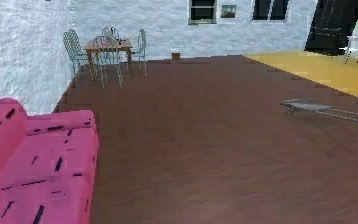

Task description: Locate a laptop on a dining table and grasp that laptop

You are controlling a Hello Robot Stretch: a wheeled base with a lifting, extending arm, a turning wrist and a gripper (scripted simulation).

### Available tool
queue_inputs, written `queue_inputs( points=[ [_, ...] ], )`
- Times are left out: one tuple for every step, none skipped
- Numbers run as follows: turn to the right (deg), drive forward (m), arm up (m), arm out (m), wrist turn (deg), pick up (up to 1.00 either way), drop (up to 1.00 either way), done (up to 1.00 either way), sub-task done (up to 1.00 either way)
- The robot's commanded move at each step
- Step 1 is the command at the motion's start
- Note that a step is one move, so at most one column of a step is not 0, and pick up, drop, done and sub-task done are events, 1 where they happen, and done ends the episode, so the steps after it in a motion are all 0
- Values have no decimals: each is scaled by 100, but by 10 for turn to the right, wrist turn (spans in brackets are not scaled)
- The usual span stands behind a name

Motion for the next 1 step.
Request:
queue_inputs(
  points=[
    [0, 65, 0, 0, 0, 0, 0, 0, 0]
  ],
)
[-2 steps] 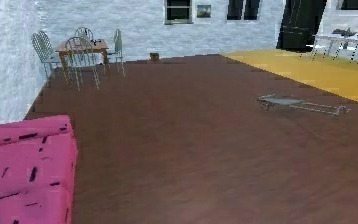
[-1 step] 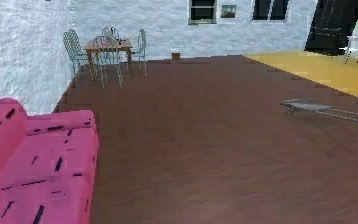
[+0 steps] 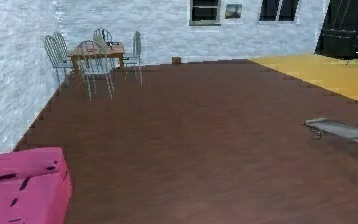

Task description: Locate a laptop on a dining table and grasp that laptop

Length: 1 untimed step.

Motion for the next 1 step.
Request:
queue_inputs(
  points=[
    [-150, 0, 0, 0, 0, 0, 0, 0, 0]
  ],
)
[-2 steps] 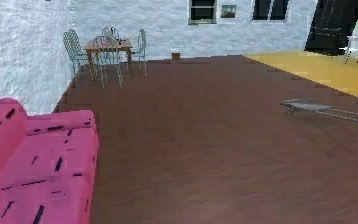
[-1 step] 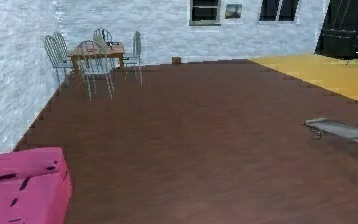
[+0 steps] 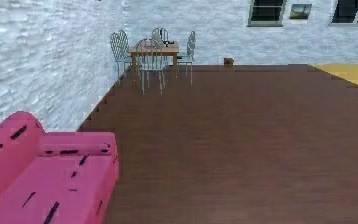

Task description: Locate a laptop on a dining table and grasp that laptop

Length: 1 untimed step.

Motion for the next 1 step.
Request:
queue_inputs(
  points=[
    [0, 100, 0, 0, 0, 0, 0, 0, 0]
  ],
)
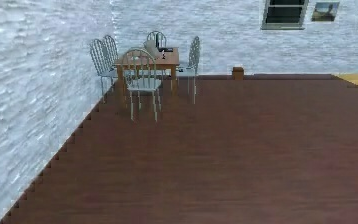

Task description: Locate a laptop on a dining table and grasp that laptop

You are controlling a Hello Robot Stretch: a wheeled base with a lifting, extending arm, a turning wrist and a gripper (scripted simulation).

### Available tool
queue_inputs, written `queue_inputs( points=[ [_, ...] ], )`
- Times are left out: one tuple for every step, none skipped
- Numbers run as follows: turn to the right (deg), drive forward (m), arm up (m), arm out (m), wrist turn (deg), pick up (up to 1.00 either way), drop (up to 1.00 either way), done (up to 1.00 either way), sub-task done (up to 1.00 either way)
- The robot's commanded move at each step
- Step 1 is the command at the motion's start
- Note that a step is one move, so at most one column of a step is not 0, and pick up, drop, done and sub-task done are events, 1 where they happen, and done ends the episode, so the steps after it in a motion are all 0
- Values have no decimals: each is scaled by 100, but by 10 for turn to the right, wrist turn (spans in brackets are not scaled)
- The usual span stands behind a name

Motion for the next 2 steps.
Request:
queue_inputs(
  points=[
    [0, 85, 0, 0, 0, 0, 0, 0, 0],
    [-180, 0, 0, 0, 0, 0, 0, 0, 0]
  ],
)
